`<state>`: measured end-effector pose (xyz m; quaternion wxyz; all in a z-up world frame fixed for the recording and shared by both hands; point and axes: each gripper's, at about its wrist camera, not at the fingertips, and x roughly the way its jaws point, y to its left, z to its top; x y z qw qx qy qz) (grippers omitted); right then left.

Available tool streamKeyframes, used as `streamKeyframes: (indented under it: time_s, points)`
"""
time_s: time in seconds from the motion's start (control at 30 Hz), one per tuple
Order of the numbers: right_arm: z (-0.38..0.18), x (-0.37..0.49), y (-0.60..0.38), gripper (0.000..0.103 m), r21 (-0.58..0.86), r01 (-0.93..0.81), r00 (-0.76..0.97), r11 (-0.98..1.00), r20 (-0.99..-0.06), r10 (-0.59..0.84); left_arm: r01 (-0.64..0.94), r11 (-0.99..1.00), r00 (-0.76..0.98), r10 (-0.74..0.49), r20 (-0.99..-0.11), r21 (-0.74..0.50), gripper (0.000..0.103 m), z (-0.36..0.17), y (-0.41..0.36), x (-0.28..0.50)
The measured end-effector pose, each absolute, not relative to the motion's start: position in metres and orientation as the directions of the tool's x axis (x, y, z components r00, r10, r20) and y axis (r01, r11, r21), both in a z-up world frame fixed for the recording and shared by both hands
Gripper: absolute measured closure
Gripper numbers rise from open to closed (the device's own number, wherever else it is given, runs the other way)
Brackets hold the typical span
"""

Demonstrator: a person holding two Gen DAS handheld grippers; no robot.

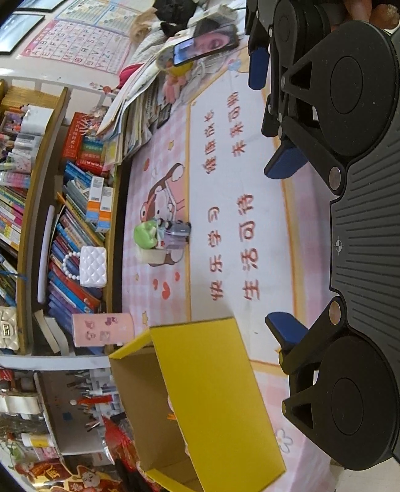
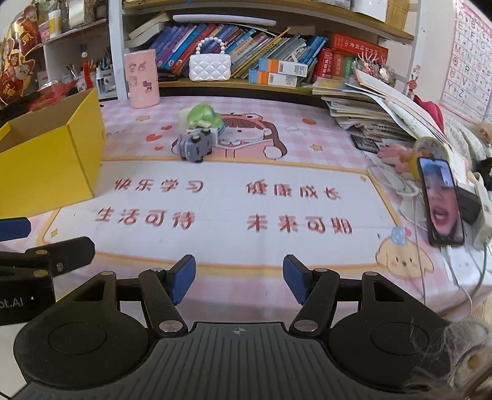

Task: Organize objects
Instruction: 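Lower the left tool onto the purple toy car and close it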

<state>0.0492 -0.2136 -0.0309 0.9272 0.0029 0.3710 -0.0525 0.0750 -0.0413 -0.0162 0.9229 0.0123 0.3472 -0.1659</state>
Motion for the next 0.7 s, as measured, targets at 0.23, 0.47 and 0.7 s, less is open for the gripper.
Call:
streamKeyframes:
  time_s: [0.23,0.47,0.7]
  points:
    - [-0.03,0.082,-0.236,0.042,-0.008,0.077,0.726,0.997,-0.685,-0.061,0.277,0.957,0.703,-0.264,-0.661,-0.087,0.007,-0.018,-0.062,0.099]
    - [-0.029,0.112,-0.255,0.042,0.01,0.041,0.733,0.999,-0.68,-0.023,0.229,0.97,0.718,-0.225,-0.658,-0.082,0.007,-0.019,-0.079,0.119]
    - [-0.026,0.138,-0.277,0.042,0.038,0.027,0.746,0.999,-0.666,0.005,0.196,0.979,0.739,-0.189,-0.646,-0.062,0.008,-0.017,-0.101,0.149]
